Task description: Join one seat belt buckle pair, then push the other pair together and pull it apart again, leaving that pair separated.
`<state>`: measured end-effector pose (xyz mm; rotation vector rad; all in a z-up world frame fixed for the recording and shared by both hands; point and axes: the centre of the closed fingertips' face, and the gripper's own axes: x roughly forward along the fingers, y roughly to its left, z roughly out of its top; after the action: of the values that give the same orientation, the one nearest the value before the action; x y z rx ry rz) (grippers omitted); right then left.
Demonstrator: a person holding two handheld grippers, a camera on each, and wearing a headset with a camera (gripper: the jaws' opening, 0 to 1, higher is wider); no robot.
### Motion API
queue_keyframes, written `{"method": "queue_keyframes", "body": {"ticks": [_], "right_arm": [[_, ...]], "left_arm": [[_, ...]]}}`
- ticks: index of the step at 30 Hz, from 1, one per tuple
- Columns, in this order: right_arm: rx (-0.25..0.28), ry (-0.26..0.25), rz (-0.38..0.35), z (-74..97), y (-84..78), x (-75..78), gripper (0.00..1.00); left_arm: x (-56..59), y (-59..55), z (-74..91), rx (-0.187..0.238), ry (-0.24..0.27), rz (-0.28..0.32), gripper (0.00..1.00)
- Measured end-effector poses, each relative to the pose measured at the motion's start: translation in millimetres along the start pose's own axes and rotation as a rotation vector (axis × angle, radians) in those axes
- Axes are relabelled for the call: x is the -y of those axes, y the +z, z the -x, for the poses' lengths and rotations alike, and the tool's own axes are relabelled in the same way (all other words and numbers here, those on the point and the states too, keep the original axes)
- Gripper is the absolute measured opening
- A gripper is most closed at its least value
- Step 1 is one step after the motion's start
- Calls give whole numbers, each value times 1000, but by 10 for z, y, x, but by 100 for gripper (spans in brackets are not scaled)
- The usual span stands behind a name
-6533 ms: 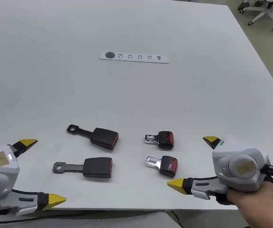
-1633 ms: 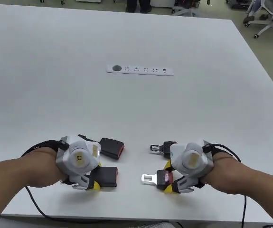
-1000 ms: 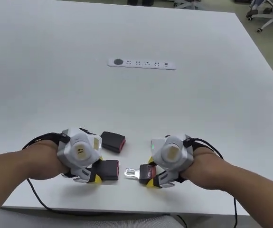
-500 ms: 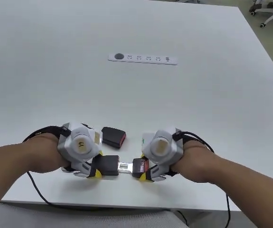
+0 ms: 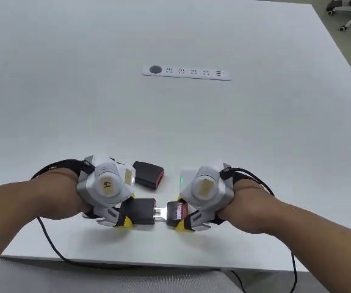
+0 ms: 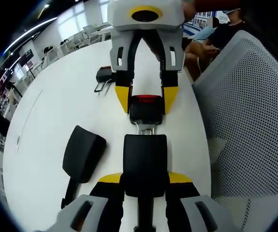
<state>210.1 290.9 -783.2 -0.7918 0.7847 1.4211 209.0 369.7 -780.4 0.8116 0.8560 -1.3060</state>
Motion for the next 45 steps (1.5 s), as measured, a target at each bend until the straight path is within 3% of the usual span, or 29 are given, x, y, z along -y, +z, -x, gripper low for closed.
{"method": "queue_keyframes", "body": {"ticks": [9, 16, 29, 32, 33, 34, 41, 45], "right_arm": [[13, -4, -14, -10, 30, -2, 32], [23, -18, -26, -38, 75, 20, 31], [56, -19, -28, -102, 193, 6, 31], [63, -22, -39, -108, 207, 10, 31], [29, -32, -91, -74, 136, -2, 31], [57, -19, -48, -92, 173, 22, 31], [60, -30, -52, -140, 186, 34, 31], [68, -32, -9, -82, 191, 18, 31]], "left_arm": [[7, 10, -6, -21, -4, -11, 33], [-2, -16, -20, 4, -2, 10, 33], [-3, -10, -13, 4, -7, -4, 32], [-8, -15, -18, -1, -12, -12, 32], [-8, -12, -18, -4, -12, -15, 32], [-7, -6, -15, 0, -13, -14, 32], [-7, -18, -17, 5, -6, 3, 32], [1, -22, 6, 39, 8, -1, 32]]}}
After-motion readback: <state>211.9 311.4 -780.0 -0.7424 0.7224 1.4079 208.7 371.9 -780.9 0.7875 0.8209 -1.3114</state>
